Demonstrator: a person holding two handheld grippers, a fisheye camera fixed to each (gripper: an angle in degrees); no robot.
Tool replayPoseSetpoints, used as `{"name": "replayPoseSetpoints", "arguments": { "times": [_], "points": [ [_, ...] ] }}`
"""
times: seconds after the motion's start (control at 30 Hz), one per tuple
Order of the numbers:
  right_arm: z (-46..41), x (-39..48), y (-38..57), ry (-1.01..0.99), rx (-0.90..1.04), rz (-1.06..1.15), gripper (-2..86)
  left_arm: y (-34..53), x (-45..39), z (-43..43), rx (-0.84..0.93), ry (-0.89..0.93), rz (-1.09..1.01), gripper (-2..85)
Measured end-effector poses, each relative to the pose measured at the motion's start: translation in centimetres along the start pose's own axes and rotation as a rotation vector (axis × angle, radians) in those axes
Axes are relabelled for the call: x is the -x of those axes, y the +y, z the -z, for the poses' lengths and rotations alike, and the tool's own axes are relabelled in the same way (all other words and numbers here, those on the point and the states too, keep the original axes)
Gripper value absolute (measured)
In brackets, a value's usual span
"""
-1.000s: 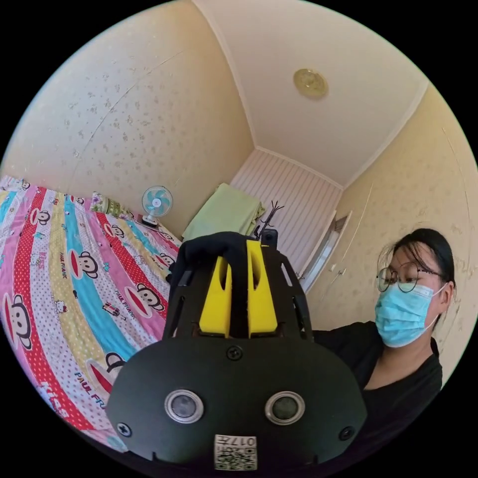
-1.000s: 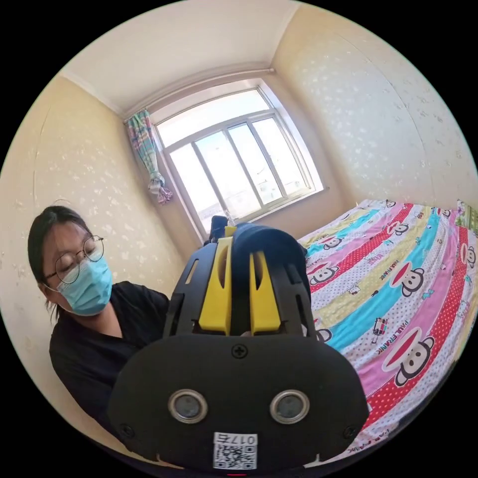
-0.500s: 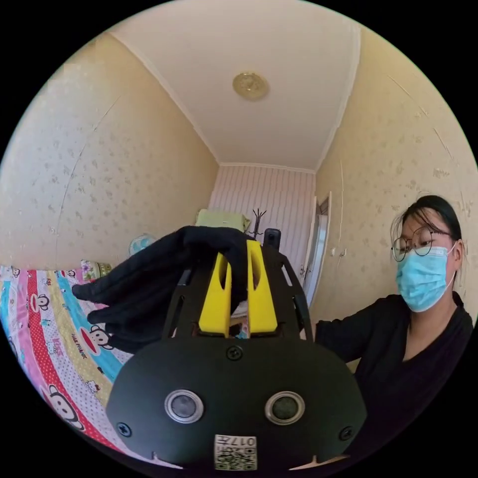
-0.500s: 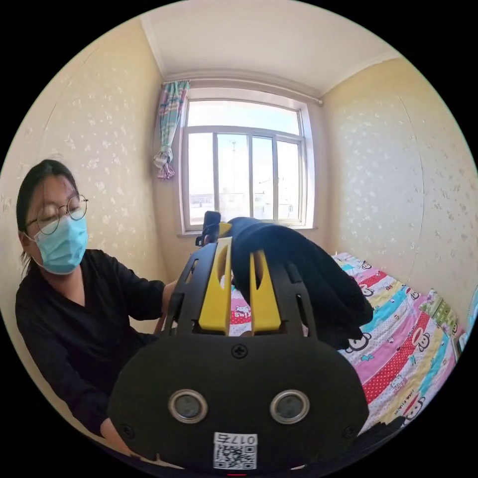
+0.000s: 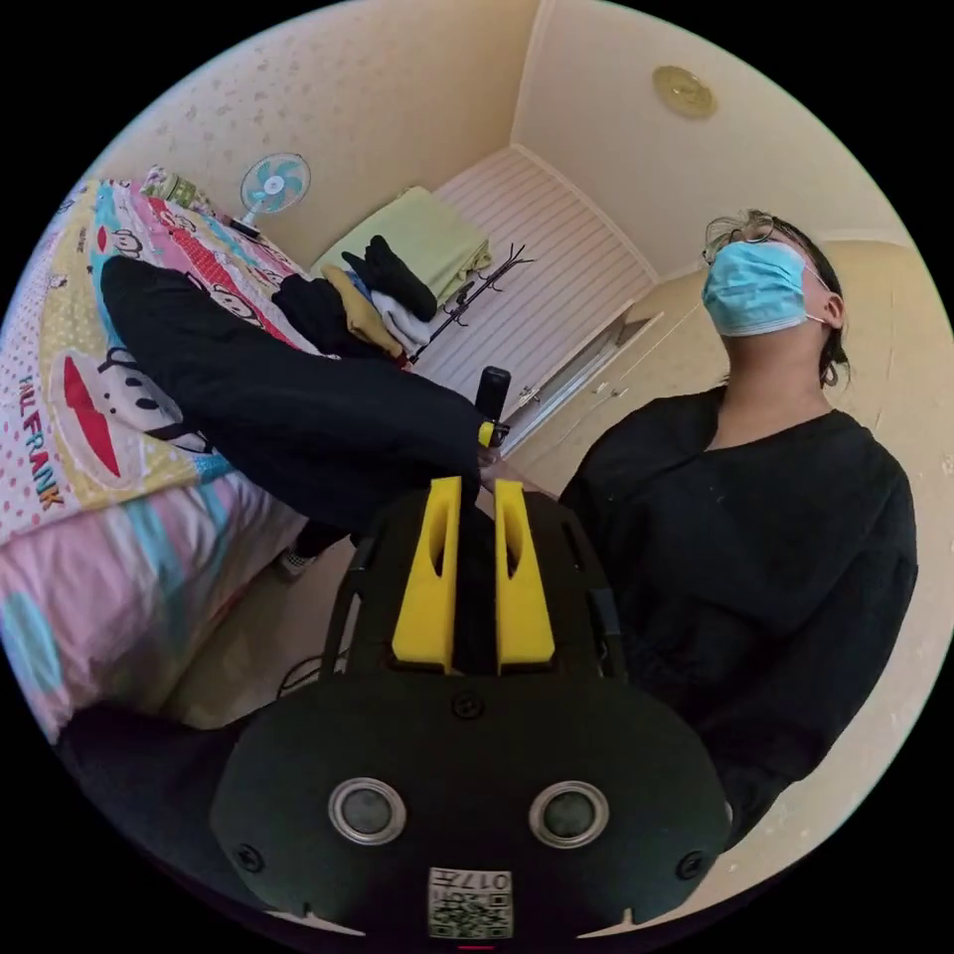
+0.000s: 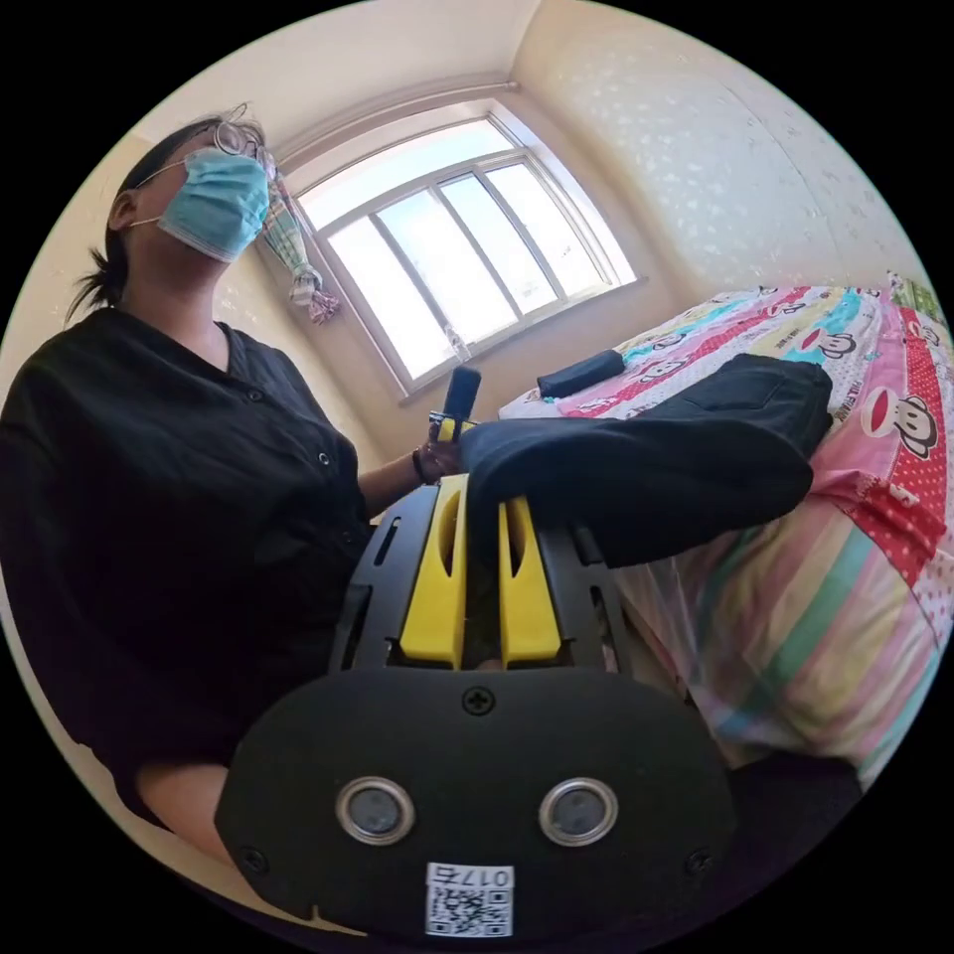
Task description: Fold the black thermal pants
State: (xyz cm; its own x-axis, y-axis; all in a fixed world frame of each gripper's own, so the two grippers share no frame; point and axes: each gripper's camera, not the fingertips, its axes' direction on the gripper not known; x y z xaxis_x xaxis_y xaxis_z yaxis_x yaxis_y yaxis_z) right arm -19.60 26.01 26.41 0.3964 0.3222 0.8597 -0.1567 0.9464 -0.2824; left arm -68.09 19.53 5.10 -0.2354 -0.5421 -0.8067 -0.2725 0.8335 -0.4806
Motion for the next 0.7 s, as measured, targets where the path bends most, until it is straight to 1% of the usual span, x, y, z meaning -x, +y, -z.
{"name": "replayPoseSetpoints", "arguments": {
  "times": [0.03, 0.1, 0.13, 0.17, 0.2, 0.27, 0.33, 0.4, 0.43, 0.47, 0.5, 0.53, 0.57, 0.6, 0.63, 0.67, 0.7],
  "points": [
    [0.1, 0.1, -0.2, 0.009, 0.016, 0.008, 0.7, -0.4, -0.1, 1.3, -0.038, -0.043, -0.004, 1.6],
    [0.0, 0.1, -0.5, 0.005, 0.029, 0.015, 0.8, -3.3, 0.1, 5.7, -0.221, -0.273, 0.003, -0.5],
    [0.0, 0.0, -0.6, -0.003, 0.028, 0.018, 0.8, -4.4, 0.3, 6.1, -0.244, -0.321, -0.008, -0.6],
    [0.0, 0.0, -0.6, -0.008, 0.025, 0.017, 0.8, -6.8, 0.6, 6.0, -0.243, -0.391, -0.052, -0.8],
    [0.1, -0.1, -0.6, -0.020, 0.018, 0.008, 0.9, -9.6, 0.9, 5.1, -0.206, -0.439, -0.112, -0.9],
    [0.5, -0.1, -0.3, -0.034, 0.002, -0.013, 0.9, -13.2, 1.6, 2.6, -0.140, -0.470, -0.225, -0.9],
    [1.8, 0.2, 0.5, -0.038, -0.039, -0.042, 0.8, -15.8, 3.0, -0.5, -0.095, -0.440, -0.291, -0.9],
    [2.9, 0.4, 1.0, -0.054, -0.078, -0.055, 0.8, -17.5, 6.8, -5.8, 0.041, -0.288, -0.347, -0.9],
    [3.7, 0.5, 1.1, -0.065, -0.110, -0.051, 0.7, -17.5, 8.4, -7.5, 0.090, -0.271, -0.325, -0.9],
    [4.1, 0.5, 1.1, -0.072, -0.126, -0.045, 0.7, -17.3, 12.1, -11.1, 0.214, -0.291, -0.204, -0.9],
    [4.8, 0.1, 0.8, -0.063, -0.158, -0.050, 0.7, -16.1, 15.8, -15.8, 0.457, -0.327, -0.099, -0.9],
    [5.3, -0.6, 0.2, -0.035, -0.168, -0.060, 0.7, -15.4, 16.8, -17.4, 0.502, -0.290, -0.095, -0.9],
    [5.6, -1.0, -0.1, -0.032, -0.169, -0.057, 0.7, -14.1, 17.2, -18.7, 0.494, -0.222, -0.119, -1.0],
    [6.1, -2.1, -1.0, -0.052, -0.160, -0.038, 0.7, -13.4, 16.4, -18.8, 0.467, -0.208, -0.185, -1.0],
    [6.7, -3.4, -2.2, -0.075, -0.155, -0.027, 0.8, -13.1, 16.0, -18.5, 0.450, -0.219, -0.207, -1.0],
    [6.9, -4.1, -2.9, -0.080, -0.154, -0.022, 0.8, -12.6, 15.5, -17.4, 0.395, -0.245, -0.226, -1.0],
    [7.5, -5.8, -4.6, -0.088, -0.157, -0.008, 1.0, -12.3, 15.6, -15.8, 0.330, -0.225, -0.202, -1.0]
  ]
}}
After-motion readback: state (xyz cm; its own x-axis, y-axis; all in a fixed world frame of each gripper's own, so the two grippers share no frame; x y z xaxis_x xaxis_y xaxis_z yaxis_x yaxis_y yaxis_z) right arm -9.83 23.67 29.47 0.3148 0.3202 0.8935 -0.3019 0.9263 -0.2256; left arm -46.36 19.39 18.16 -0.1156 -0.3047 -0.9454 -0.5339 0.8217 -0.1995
